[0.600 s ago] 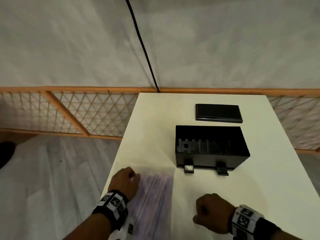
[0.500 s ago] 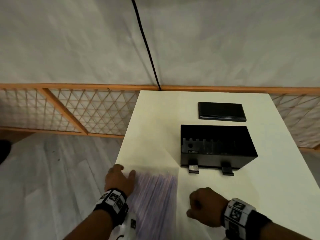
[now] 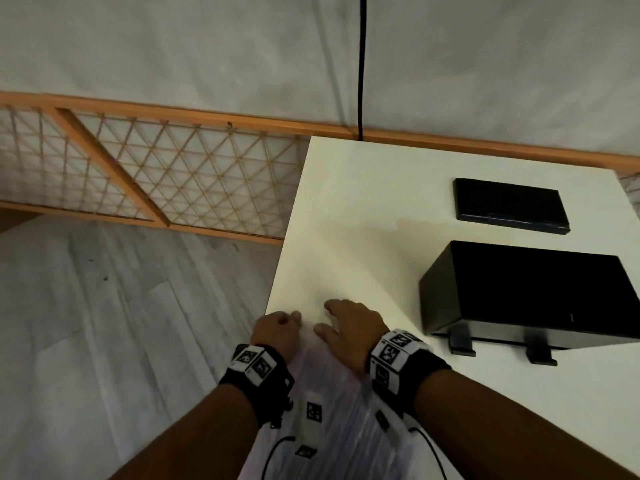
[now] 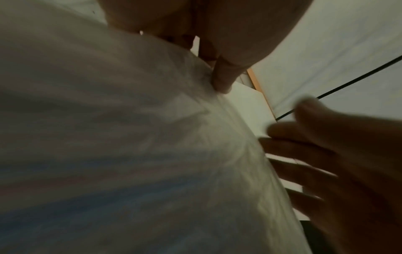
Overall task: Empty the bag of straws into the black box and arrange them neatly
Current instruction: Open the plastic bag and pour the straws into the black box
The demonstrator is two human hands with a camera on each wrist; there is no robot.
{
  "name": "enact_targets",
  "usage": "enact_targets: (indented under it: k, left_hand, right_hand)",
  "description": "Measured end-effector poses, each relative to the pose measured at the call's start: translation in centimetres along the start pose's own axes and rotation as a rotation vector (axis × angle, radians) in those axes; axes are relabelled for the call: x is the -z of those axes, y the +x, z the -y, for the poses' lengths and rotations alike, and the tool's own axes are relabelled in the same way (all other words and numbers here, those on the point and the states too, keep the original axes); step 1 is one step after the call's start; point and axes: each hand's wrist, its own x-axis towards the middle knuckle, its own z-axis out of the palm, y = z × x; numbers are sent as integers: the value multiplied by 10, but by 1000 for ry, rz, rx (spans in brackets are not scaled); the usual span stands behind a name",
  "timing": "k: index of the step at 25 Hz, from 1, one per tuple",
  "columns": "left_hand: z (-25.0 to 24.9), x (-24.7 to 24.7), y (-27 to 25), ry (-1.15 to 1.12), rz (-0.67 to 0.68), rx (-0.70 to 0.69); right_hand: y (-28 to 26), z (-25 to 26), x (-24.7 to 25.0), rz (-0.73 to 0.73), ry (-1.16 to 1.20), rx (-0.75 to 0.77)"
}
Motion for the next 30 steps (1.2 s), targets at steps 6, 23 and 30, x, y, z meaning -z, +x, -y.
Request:
enact_targets:
  k: [6, 23, 30]
  left_hand:
    - [-5, 13, -4, -295, -43, 13]
    - [-10, 31, -17, -445, -36, -134]
    - [-46, 55, -49, -619, -68, -349]
  right_hand:
    - [22, 14, 7, 144, 95, 161]
    - [-29, -17, 82, 9, -296, 158]
    - [-63, -24, 131, -240, 258, -35]
